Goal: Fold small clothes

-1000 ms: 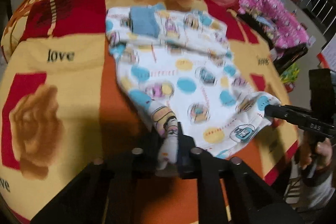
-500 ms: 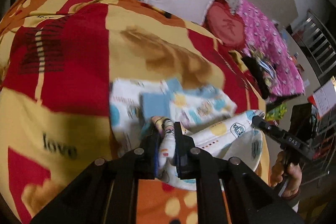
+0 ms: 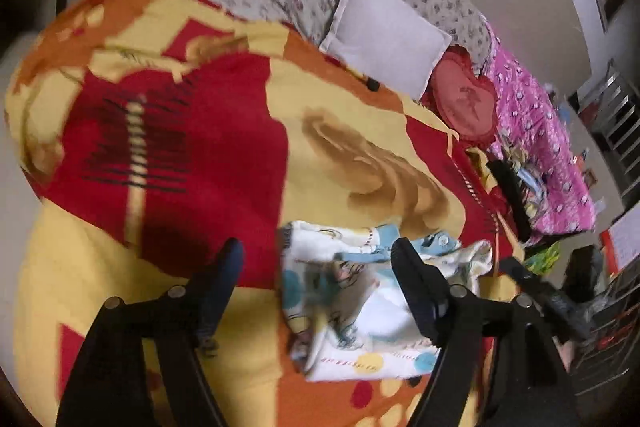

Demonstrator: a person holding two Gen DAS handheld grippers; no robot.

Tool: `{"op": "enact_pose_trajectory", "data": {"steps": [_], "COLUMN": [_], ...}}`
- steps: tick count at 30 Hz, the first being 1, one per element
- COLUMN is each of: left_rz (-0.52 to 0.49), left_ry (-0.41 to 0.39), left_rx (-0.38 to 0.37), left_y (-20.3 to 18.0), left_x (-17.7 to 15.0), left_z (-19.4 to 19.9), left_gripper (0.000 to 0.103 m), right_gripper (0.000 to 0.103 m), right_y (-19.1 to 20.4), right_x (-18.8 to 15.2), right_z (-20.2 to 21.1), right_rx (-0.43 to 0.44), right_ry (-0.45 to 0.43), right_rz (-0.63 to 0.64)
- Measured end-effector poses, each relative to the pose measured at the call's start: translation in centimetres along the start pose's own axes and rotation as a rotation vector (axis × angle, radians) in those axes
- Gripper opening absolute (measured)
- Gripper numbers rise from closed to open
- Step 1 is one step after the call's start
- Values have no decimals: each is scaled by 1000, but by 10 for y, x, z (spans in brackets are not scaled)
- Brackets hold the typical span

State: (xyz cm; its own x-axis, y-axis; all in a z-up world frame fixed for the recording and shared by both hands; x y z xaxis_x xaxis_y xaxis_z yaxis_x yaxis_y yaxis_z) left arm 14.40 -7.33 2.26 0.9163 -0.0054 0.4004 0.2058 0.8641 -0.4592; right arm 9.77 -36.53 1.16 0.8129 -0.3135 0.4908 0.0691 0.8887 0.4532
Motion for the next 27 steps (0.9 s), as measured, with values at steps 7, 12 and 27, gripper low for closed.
{"op": "enact_pose_trajectory", "data": {"steps": [7,12,27], "left_rz": [-125,-103,-103], "left_ry": [70,137,135], "left_rx": [141,118,65], "left_y": [-2,0,-14], "left_x": [-39,-51,-51], "left_z": [1,-25,-34], "left_gripper": [81,81,87], "right_gripper": [55,54,58], "right_y": [67,112,94], "right_x": [-51,-94,-4], "right_z": [10,-23,-83], "right_rx": [168,315,218], "right_ry": [114,275,82], "right_rz": [195,260,51]}}
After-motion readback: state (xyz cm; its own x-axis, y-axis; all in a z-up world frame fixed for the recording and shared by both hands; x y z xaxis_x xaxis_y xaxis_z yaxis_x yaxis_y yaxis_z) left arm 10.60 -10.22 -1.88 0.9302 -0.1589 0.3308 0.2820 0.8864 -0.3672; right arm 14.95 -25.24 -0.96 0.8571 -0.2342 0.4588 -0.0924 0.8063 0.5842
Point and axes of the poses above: each gripper's, at about its wrist camera, not at the fingertips, and z roughly against the way its jaws point, y to its left, x to its top, the point moved 10 cm from there along -z, roughly the way its jaws point, and after that the axes turned 9 degrees about y, right-handed, at the moved point
